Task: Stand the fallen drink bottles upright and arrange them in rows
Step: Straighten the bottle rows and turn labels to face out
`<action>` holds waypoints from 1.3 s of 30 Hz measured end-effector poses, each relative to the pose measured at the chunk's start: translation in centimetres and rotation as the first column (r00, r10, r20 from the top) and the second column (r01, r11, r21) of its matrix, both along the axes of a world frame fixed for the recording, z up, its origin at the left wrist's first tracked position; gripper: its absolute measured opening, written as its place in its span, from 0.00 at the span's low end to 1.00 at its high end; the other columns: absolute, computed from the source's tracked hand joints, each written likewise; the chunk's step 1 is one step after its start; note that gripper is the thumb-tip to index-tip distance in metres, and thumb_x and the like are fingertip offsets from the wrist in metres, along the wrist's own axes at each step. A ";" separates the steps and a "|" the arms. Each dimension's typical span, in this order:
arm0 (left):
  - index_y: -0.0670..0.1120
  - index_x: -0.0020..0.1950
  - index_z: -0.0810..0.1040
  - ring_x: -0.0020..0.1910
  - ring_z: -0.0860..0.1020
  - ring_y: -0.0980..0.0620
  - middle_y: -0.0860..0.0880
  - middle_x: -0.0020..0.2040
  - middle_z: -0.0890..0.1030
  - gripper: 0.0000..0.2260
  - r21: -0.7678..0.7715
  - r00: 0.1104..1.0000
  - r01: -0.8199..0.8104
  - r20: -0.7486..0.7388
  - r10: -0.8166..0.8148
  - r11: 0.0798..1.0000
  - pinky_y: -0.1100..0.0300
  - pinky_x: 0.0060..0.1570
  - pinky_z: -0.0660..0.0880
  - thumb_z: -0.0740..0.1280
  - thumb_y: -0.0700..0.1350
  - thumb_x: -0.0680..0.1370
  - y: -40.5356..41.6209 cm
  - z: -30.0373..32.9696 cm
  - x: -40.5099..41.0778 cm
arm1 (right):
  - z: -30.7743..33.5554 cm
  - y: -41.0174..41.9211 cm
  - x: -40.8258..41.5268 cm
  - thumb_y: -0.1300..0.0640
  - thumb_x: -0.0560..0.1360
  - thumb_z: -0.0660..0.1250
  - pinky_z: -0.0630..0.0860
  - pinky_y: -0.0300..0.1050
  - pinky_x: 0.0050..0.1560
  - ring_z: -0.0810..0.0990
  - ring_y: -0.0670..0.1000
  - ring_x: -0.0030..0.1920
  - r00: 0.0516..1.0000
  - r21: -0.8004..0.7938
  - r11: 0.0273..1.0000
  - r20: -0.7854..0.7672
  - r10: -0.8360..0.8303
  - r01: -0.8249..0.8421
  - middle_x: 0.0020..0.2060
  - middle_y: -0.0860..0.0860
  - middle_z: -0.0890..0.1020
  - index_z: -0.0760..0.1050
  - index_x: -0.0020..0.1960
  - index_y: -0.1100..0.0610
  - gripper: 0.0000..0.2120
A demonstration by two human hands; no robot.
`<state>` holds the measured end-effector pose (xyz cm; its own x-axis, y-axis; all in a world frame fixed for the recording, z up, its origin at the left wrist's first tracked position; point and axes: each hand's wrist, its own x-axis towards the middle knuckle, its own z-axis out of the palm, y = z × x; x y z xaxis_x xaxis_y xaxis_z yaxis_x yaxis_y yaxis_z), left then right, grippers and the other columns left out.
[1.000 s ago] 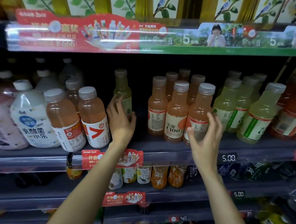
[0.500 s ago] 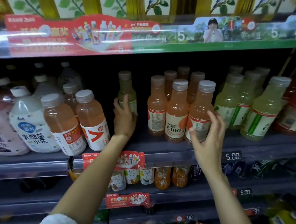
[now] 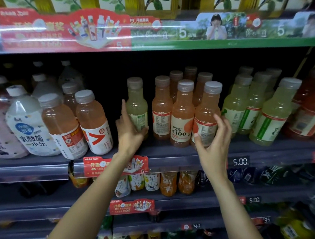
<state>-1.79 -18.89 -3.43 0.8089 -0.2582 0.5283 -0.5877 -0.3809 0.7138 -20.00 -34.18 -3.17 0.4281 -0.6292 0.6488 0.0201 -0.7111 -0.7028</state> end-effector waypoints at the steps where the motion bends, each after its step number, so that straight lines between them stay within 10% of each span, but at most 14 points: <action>1: 0.48 0.78 0.46 0.64 0.70 0.40 0.40 0.67 0.71 0.51 0.002 0.997 -0.008 0.080 0.008 1.000 0.44 0.64 0.69 0.78 0.41 0.67 0.5 0.0 -0.8 | 0.0 0.1 -0.1 0.59 0.73 0.70 0.61 0.49 0.67 0.58 0.56 0.73 1.000 0.002 1.000 0.002 0.002 -0.002 0.72 0.59 0.58 0.57 0.70 0.46 0.32; 12: 0.47 0.77 0.53 0.56 0.72 0.50 0.51 0.68 0.70 0.41 0.151 0.832 0.296 0.445 -0.333 0.943 0.59 0.52 0.70 0.71 0.56 0.71 -4.4 5.3 -15.6 | 3.5 0.3 -8.4 0.46 0.73 0.68 0.71 0.45 0.64 0.71 0.48 0.67 0.939 -0.032 0.952 0.161 0.304 -0.303 0.67 0.47 0.70 0.61 0.70 0.50 0.29; 17: 0.51 0.77 0.53 0.54 0.75 0.50 0.49 0.65 0.75 0.40 0.126 0.852 0.400 0.314 -0.419 0.908 0.52 0.50 0.75 0.72 0.52 0.72 -14.0 4.3 -19.1 | 5.0 -6.8 -11.4 0.51 0.68 0.74 0.78 0.48 0.56 0.75 0.41 0.60 0.983 0.100 0.984 0.122 0.135 -0.147 0.59 0.34 0.74 0.64 0.64 0.41 0.29; 34: 0.50 0.78 0.51 0.57 0.75 0.38 0.39 0.66 0.66 0.42 0.142 0.992 0.057 0.104 -0.072 0.988 0.48 0.41 0.78 0.73 0.47 0.72 -24.4 0.9 -18.3 | 2.1 -15.8 -8.3 0.54 0.76 0.67 0.76 0.41 0.41 0.77 0.51 0.49 0.963 -0.287 0.957 -0.245 -0.110 0.036 0.56 0.54 0.74 0.68 0.68 0.58 0.23; 39: 0.48 0.78 0.49 0.62 0.71 0.37 0.38 0.66 0.67 0.40 0.107 0.990 0.140 0.015 -0.142 0.984 0.45 0.54 0.75 0.70 0.45 0.74 -24.4 1.6 -18.7 | 2.0 -15.7 -8.0 0.56 0.76 0.65 0.71 0.39 0.38 0.79 0.54 0.47 0.960 -0.348 0.936 -0.241 -0.144 0.053 0.52 0.55 0.76 0.70 0.65 0.62 0.19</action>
